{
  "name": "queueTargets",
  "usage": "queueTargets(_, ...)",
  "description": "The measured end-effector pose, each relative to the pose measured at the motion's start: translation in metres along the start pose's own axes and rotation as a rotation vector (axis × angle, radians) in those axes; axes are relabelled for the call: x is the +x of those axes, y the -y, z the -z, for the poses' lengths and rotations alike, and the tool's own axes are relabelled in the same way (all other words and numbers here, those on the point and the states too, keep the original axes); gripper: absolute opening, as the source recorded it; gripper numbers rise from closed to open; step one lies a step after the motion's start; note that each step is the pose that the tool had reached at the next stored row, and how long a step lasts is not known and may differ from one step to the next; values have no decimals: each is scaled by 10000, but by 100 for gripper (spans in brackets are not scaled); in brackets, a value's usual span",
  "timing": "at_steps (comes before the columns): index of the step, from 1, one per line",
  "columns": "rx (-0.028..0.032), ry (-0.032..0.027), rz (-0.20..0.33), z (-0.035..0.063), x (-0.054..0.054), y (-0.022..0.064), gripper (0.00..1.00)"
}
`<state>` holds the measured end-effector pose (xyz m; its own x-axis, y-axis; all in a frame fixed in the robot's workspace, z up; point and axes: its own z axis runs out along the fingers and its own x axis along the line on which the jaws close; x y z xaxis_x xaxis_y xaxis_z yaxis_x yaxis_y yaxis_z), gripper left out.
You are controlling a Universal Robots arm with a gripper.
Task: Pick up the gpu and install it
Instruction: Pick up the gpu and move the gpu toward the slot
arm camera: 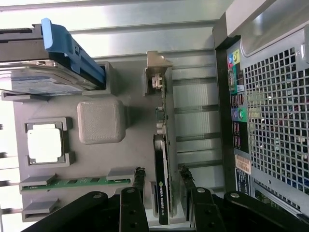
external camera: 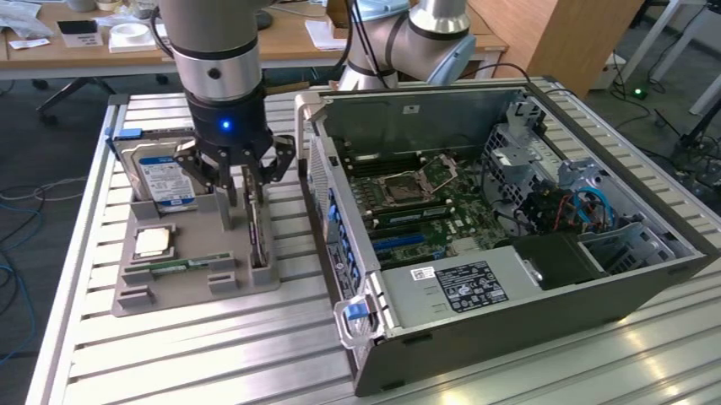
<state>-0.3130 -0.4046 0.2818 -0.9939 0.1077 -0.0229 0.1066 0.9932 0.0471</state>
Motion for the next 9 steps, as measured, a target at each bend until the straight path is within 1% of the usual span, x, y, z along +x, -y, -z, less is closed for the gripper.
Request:
queueTargets(7,-1,1,0,-2,-1,0,42)
queueTargets(9,-4,5,0,-16,-1,1,42)
